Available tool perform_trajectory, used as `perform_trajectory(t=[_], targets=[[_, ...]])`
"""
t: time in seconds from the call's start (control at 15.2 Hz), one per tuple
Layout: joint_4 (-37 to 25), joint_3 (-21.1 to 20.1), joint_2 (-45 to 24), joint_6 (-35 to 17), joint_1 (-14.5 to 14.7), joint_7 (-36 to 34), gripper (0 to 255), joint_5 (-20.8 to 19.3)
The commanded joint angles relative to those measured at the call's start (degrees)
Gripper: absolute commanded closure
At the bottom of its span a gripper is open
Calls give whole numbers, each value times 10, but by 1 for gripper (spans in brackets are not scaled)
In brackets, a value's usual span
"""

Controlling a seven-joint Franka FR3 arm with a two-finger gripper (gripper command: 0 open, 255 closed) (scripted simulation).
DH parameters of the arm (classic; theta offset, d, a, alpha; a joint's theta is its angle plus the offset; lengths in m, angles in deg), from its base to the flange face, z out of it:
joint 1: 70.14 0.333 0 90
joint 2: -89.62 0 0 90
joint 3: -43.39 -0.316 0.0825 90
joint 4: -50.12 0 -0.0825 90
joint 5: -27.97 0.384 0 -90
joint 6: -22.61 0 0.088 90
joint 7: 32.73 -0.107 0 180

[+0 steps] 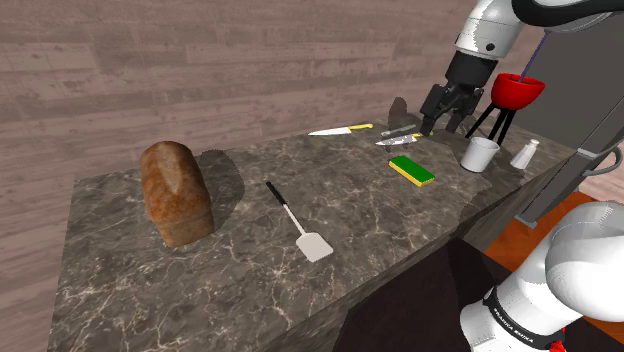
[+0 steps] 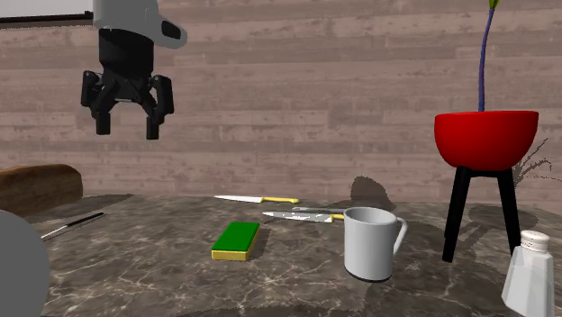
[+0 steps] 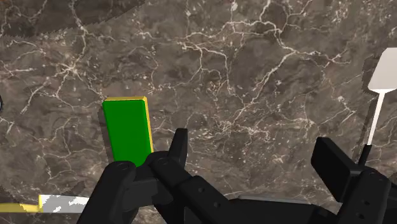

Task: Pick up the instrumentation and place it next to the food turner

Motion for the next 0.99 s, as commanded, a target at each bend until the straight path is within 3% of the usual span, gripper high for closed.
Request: perform_trajectory(t=[0.0,0.46,0.92], targets=[[0,0,0,0,0,0,0,0],[-85,18,-163,-61,-36,-66,0,4],[-190,45,-315,-90,-67,-125,0,15]])
